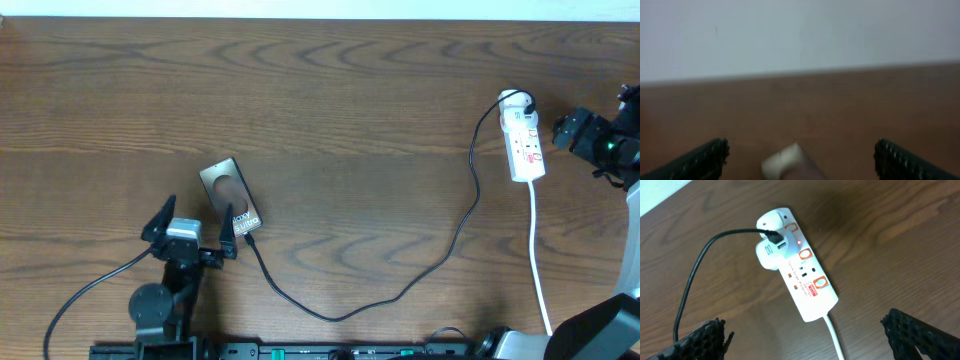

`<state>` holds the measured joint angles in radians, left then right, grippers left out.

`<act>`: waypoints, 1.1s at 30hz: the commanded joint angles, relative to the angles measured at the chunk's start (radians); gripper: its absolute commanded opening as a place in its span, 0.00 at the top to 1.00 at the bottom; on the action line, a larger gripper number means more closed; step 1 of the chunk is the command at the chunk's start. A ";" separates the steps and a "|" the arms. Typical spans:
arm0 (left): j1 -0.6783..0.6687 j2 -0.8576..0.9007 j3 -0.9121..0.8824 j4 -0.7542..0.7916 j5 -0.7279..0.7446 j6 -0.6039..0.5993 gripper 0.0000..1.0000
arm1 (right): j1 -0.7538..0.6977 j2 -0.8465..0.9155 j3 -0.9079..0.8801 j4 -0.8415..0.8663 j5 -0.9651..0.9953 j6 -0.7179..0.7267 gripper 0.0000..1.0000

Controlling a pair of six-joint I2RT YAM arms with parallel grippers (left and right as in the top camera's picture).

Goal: Plug charger to phone and switch on socket

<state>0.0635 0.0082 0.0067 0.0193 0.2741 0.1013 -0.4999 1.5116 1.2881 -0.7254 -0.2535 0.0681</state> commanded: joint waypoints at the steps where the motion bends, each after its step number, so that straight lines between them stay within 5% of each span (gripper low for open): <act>1: -0.003 -0.004 -0.003 -0.072 -0.039 -0.029 0.05 | -0.004 -0.006 0.001 -0.001 0.001 0.006 0.01; 5: -0.003 -0.006 -0.003 -0.072 -0.050 -0.064 0.05 | -0.004 -0.006 0.001 -0.002 0.001 0.006 0.01; 11: -0.003 -0.006 -0.003 -0.084 -0.190 -0.286 0.05 | -0.004 -0.006 0.001 -0.002 0.001 0.006 0.01; 33: -0.003 -0.004 -0.003 -0.086 -0.200 -0.283 0.05 | -0.004 -0.006 0.001 -0.001 0.001 0.006 0.01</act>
<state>0.0635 0.0105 0.0212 -0.0315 0.0753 -0.1757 -0.4999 1.5116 1.2877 -0.7261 -0.2531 0.0681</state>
